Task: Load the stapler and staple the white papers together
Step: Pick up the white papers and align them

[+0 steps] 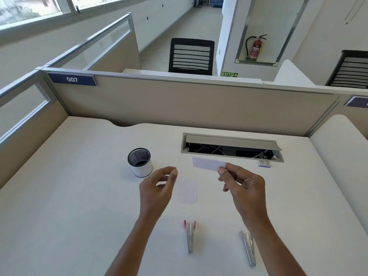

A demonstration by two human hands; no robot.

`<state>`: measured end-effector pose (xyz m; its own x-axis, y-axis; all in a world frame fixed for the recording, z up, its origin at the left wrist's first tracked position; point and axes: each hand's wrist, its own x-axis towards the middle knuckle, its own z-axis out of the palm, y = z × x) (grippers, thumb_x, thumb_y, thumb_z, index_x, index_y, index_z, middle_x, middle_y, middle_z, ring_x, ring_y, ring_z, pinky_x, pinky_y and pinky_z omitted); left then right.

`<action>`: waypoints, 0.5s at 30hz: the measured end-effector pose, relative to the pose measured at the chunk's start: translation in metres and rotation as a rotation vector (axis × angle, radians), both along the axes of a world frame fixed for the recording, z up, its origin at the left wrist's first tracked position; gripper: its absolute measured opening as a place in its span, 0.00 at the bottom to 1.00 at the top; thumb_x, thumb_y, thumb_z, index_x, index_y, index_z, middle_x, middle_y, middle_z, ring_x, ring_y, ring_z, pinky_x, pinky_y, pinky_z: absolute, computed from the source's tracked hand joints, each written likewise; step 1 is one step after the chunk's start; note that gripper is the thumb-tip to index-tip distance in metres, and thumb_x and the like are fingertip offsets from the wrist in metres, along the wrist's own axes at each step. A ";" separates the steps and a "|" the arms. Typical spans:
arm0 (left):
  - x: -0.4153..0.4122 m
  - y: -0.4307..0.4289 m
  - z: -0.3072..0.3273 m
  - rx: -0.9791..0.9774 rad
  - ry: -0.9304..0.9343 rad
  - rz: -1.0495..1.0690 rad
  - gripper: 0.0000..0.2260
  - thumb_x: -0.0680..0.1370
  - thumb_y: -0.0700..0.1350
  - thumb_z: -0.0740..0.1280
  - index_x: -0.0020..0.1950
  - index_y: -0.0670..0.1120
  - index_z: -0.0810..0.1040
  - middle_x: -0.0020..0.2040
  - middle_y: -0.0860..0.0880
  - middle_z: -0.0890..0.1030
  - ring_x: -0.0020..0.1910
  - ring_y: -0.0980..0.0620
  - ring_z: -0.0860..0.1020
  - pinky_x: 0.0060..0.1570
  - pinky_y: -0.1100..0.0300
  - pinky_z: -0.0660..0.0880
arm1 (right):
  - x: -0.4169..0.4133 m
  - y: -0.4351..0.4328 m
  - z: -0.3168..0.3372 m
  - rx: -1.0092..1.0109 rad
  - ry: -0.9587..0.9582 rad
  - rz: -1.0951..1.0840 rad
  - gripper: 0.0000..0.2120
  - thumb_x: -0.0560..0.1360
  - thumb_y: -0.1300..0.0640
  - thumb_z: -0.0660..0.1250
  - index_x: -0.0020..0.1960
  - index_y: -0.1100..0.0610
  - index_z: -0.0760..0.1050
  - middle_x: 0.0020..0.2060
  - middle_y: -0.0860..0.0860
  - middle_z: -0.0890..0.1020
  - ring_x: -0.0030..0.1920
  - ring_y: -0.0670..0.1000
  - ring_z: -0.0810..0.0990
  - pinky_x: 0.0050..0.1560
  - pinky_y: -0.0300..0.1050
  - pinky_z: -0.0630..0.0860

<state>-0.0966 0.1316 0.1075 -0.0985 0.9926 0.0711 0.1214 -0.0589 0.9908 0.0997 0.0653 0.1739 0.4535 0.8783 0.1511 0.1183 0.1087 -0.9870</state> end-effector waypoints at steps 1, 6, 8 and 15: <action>-0.005 0.005 -0.012 0.019 0.071 0.047 0.04 0.78 0.44 0.73 0.46 0.53 0.86 0.41 0.57 0.86 0.39 0.55 0.83 0.40 0.60 0.82 | -0.002 0.006 -0.001 0.001 -0.001 0.006 0.07 0.75 0.65 0.73 0.47 0.54 0.86 0.31 0.51 0.84 0.32 0.45 0.81 0.33 0.36 0.76; -0.027 0.022 -0.084 0.096 0.437 0.104 0.03 0.79 0.44 0.71 0.51 0.48 0.85 0.47 0.55 0.86 0.45 0.54 0.83 0.48 0.55 0.82 | -0.012 0.029 -0.009 0.001 -0.041 0.029 0.07 0.76 0.64 0.73 0.51 0.54 0.86 0.39 0.51 0.88 0.39 0.50 0.85 0.38 0.42 0.83; -0.035 0.025 -0.113 0.100 0.605 0.088 0.08 0.79 0.44 0.72 0.56 0.45 0.85 0.53 0.50 0.87 0.53 0.47 0.83 0.56 0.53 0.80 | -0.018 0.039 -0.010 -0.003 -0.078 0.052 0.08 0.76 0.63 0.73 0.52 0.54 0.86 0.41 0.51 0.87 0.37 0.52 0.84 0.39 0.43 0.84; -0.048 0.032 -0.164 0.124 0.888 -0.004 0.19 0.82 0.51 0.61 0.66 0.42 0.80 0.69 0.44 0.79 0.71 0.40 0.74 0.67 0.47 0.75 | -0.050 0.082 -0.019 -0.019 -0.131 0.169 0.09 0.76 0.60 0.74 0.55 0.52 0.84 0.47 0.50 0.85 0.41 0.56 0.85 0.37 0.38 0.80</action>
<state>-0.1441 0.1638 -0.0567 0.0474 0.9728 0.2265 0.8399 -0.1616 0.5181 0.0496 0.1477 0.1548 0.2771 0.9435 0.1818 0.2274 0.1194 -0.9665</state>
